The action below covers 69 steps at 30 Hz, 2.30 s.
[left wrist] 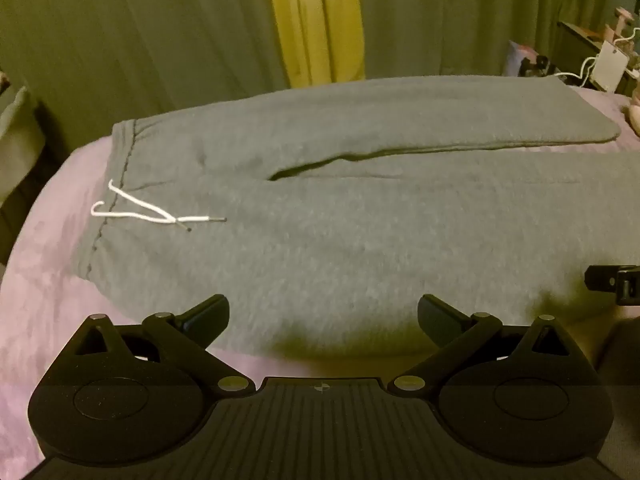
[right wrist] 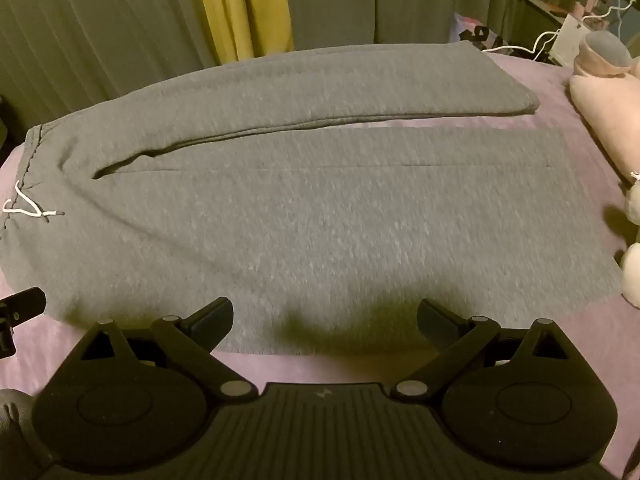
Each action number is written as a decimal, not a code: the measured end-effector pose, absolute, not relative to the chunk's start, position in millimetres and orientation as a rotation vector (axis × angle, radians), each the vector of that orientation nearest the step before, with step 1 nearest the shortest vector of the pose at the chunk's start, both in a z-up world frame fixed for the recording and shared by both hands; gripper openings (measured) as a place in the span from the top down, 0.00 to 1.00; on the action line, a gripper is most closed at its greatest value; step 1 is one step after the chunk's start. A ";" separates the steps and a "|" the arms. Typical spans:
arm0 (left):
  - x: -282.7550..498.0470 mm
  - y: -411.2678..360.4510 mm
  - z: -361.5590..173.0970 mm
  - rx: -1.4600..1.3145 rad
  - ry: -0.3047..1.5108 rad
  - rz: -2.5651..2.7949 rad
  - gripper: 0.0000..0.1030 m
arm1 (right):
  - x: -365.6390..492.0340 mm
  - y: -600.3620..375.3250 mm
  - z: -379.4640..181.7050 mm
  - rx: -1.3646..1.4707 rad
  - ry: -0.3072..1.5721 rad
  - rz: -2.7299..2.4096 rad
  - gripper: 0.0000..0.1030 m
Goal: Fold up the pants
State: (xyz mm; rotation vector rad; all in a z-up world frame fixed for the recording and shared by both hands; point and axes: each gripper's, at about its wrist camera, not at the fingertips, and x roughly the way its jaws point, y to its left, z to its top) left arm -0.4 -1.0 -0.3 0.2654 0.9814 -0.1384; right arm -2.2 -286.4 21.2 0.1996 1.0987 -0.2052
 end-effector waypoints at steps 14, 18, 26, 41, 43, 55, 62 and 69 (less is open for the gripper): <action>-2.7 2.5 -6.6 0.254 0.987 -0.133 0.00 | -0.7 -286.0 24.0 0.206 1.103 -0.207 0.04; -2.9 -1.5 -8.4 0.256 0.993 -0.128 0.00 | -1.0 -286.5 24.2 0.207 1.104 -0.205 0.04; -1.0 -0.1 -9.3 0.260 1.005 -0.122 0.00 | -1.5 -288.6 24.5 0.207 1.106 -0.205 0.04; 2.6 1.7 -8.9 0.255 1.017 -0.116 0.00 | -0.8 -289.3 24.2 0.205 1.107 -0.209 0.04; 2.8 2.2 -8.7 0.256 1.018 -0.115 0.00 | -0.7 -288.9 24.1 0.204 1.106 -0.209 0.04; 6.9 3.1 -10.2 0.245 1.027 -0.112 0.00 | 1.7 -288.1 23.1 0.198 1.105 -0.210 0.04; 11.1 3.2 -12.3 0.241 1.036 -0.110 0.00 | 3.1 -287.4 22.4 0.196 1.108 -0.211 0.04; 15.1 3.0 -15.0 0.236 1.043 -0.110 0.00 | 6.4 -287.6 19.8 0.200 1.108 -0.215 0.04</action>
